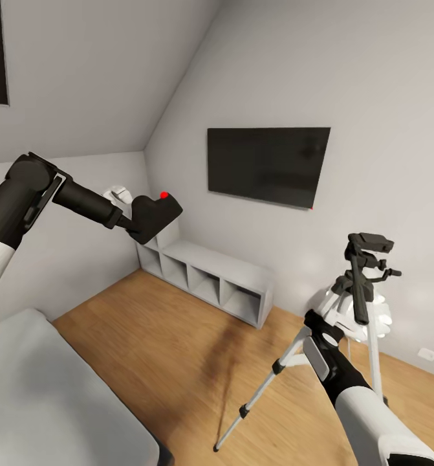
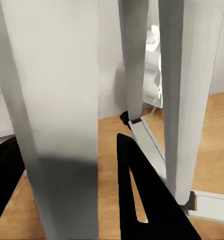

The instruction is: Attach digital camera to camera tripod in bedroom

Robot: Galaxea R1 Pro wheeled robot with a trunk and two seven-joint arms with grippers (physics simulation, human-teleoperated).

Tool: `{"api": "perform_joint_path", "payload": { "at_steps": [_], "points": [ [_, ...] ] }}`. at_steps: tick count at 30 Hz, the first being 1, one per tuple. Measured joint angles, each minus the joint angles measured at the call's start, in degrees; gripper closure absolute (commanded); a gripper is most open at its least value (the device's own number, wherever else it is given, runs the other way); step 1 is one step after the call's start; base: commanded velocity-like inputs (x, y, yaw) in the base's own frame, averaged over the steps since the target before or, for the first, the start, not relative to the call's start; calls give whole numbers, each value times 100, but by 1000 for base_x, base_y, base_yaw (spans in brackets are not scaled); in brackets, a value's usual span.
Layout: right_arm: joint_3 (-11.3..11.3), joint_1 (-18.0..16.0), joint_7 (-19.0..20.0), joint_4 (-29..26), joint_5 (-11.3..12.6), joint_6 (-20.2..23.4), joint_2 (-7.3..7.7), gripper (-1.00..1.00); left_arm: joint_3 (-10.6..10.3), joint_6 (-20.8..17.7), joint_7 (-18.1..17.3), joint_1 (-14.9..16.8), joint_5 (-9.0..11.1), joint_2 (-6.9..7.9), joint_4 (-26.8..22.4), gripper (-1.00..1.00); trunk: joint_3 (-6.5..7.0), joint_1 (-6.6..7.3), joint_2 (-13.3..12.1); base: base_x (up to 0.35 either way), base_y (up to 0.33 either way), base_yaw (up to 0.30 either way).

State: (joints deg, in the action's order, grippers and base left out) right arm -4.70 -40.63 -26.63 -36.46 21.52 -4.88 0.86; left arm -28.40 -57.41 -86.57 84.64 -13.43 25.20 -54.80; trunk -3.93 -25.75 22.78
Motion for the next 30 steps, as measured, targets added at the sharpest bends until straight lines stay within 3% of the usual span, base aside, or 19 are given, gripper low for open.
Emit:
{"api": "perform_joint_path", "payload": {
  "at_steps": [18, 30],
  "points": [
    [20, 0, 6, 1, 13, -76, 0, 100, 0, 0, -5, 0, 0, 0, 0, 100, 0, 0, 0, 0, 0, 0],
    [355, 0, 0, 1, 12, -68, 0, 100, 0, 0, -4, 0, 0, 0, 7, 100, 0, 0, 0, 0, 0, 0]
  ]
}}
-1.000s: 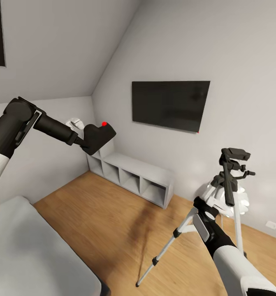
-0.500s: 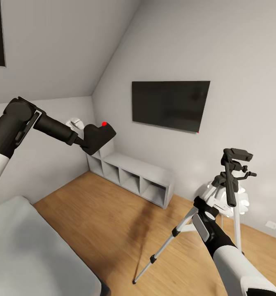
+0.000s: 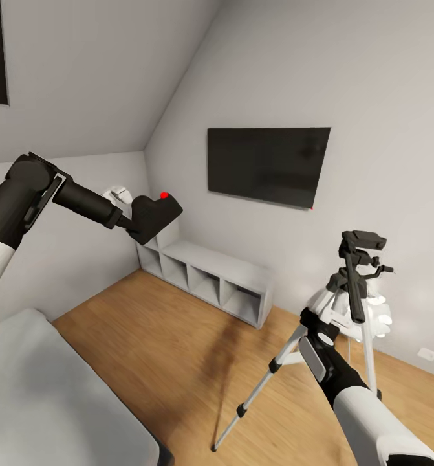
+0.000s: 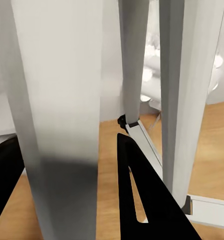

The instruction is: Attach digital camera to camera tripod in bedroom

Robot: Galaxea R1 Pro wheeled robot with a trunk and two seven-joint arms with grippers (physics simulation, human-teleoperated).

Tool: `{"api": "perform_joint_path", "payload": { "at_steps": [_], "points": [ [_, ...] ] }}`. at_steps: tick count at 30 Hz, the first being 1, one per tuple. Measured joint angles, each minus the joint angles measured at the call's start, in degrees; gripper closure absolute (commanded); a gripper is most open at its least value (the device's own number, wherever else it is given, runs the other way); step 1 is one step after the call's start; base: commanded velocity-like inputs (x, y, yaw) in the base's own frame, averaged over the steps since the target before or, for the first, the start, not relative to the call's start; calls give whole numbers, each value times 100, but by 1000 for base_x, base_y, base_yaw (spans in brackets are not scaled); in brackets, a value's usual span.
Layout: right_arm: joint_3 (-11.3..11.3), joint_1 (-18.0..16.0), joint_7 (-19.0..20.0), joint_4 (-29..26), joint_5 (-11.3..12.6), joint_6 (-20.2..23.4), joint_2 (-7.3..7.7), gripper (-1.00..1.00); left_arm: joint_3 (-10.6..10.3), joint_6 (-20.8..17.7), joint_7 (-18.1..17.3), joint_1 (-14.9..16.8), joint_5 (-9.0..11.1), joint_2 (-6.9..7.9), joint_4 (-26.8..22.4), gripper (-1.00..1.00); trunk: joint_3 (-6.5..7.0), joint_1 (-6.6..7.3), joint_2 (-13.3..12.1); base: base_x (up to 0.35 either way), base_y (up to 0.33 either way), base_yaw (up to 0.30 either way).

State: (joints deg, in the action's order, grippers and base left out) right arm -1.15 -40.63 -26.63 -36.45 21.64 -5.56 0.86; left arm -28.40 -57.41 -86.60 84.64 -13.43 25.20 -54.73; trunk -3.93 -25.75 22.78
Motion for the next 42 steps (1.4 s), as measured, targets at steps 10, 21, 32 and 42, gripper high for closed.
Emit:
{"api": "perform_joint_path", "payload": {
  "at_steps": [10, 21, 32, 42],
  "points": [
    [327, 0, 16, 0, 3, -11, -3, 100, 0, 0, 4, 0, 0, 0, 2, 100, 0, 0, 0, 0, 0, 0],
    [551, 3, 30, -1, 6, -16, -7, 100, 0, 0, 4, 0, 1, 0, 2, 100, 0, 0, 0, 0, 0, 0],
    [564, 4, 31, -18, 6, -13, -7, 100, 0, 0, 0, -1, 1, 0, 2, 100, 0, 0, -1, 0, -42, 0],
    [574, 2, 29, -19, 4, -14, -7, 100, 1, 0, -1, -1, 1, 1, 2, 100, 0, 0, 0, 0, -146, 0]
  ]
}}
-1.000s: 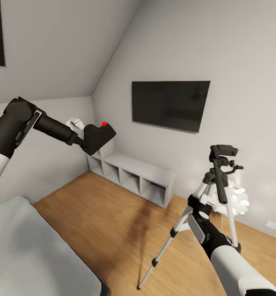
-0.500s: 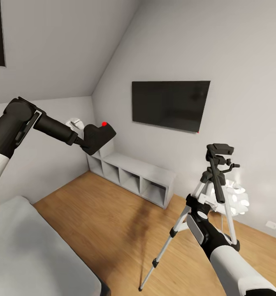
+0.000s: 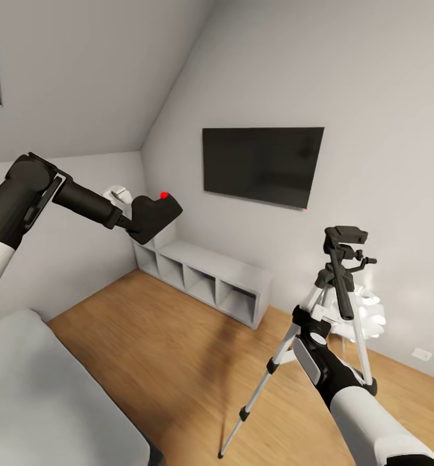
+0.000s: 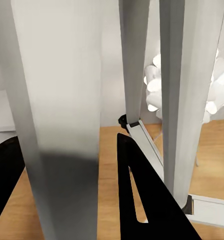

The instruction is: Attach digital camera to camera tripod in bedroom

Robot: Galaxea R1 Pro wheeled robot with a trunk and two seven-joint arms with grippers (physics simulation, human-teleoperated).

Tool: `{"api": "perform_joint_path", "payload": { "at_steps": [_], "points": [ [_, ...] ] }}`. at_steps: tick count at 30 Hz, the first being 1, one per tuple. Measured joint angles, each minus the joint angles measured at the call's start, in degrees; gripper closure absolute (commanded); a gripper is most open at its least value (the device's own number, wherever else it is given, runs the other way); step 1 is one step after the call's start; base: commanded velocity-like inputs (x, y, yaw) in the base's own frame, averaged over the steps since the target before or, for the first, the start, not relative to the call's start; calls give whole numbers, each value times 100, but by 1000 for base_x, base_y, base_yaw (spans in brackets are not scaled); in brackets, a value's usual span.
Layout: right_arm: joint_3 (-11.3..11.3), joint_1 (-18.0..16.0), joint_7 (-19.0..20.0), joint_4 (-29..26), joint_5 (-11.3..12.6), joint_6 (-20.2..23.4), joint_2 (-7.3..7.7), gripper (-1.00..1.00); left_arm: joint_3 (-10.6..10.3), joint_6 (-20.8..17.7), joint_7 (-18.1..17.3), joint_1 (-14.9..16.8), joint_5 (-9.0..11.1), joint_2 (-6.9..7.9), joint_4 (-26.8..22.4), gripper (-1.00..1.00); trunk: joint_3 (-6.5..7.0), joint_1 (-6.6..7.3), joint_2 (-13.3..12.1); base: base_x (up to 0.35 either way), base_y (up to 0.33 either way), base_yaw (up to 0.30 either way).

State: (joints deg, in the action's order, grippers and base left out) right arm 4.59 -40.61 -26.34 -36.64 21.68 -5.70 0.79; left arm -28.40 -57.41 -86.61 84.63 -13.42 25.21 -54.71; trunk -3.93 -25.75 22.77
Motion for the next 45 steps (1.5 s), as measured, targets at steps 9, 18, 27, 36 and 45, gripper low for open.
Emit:
{"api": "perform_joint_path", "payload": {
  "at_steps": [9, 18, 27, 36, 45],
  "points": [
    [13, 1, 0, 0, 2, 0, 0, 100, 0, 0, 2, 0, 0, 0, -4, 100, 0, 0, 0, -1, -181, 0],
    [19, 1, 1, 0, -2, 1, 1, 100, -1, 1, 0, 1, -2, -1, -3, 100, 0, -3, -1, -180, -124, 0],
    [22, 0, 0, 0, 3, 1, 0, 100, -28, 0, 0, 1, 1, -1, -4, 100, 0, -1, 1, -153, -12, 0],
    [25, 0, 2, 0, 2, 0, 0, 100, -35, 0, 2, 1, -1, 7, 0, 100, 0, 0, 0, -11, -1, 0],
    [27, 1, -1, 0, 5, 1, 0, 100, -42, 0, 0, 1, 0, 8, -4, 100, 0, -2, 1, -69, -2, 0]
  ]
}}
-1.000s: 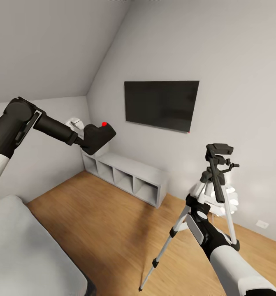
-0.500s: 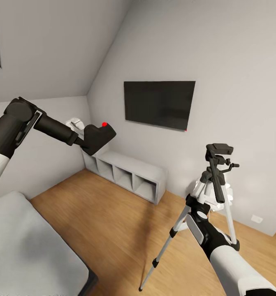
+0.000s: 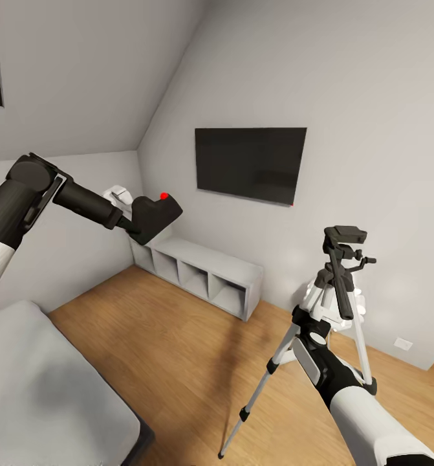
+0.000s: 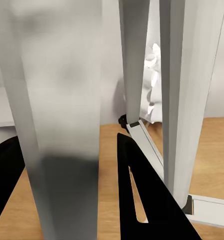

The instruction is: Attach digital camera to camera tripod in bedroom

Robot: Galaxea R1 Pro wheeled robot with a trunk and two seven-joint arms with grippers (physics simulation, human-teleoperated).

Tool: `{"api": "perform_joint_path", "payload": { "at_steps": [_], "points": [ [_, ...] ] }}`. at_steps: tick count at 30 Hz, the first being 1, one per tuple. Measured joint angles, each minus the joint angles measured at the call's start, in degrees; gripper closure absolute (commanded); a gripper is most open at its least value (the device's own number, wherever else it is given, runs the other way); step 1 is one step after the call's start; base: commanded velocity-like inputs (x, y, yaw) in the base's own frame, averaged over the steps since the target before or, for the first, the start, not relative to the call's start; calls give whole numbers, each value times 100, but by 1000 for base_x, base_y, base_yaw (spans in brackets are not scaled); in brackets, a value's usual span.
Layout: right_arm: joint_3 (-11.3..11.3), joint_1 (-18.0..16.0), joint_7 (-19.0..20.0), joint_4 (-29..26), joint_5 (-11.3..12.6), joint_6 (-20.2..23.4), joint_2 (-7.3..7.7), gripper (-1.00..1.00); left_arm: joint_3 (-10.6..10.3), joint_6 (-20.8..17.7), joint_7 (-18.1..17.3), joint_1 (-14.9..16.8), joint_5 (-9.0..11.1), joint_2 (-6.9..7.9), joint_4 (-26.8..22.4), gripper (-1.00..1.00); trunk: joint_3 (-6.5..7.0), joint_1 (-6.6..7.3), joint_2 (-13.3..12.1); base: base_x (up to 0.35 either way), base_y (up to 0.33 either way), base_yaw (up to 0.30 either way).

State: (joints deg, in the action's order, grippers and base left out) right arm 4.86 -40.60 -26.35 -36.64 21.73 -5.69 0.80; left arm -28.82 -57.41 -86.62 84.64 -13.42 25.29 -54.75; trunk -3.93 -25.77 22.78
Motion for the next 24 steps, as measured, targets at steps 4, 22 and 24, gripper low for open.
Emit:
{"api": "perform_joint_path", "payload": {
  "at_steps": [4, 22, 24],
  "points": [
    [1, 1, 0, 0, -2, -1, 0, 100, -9, 0, 4, 0, -2, 0, -1, 100, 0, 0, -1, -243, -51, 0],
    [1, -1, 1, 0, -4, 0, 0, 100, -9, 0, 6, -1, -6, 1, 1, 100, 0, 0, -1, -273, -87, 0],
    [0, -2, 1, 0, -3, 0, 0, 100, -8, 0, 7, -1, -4, 1, 0, 100, 0, 0, -1, -230, -193, 0]
  ]
}}
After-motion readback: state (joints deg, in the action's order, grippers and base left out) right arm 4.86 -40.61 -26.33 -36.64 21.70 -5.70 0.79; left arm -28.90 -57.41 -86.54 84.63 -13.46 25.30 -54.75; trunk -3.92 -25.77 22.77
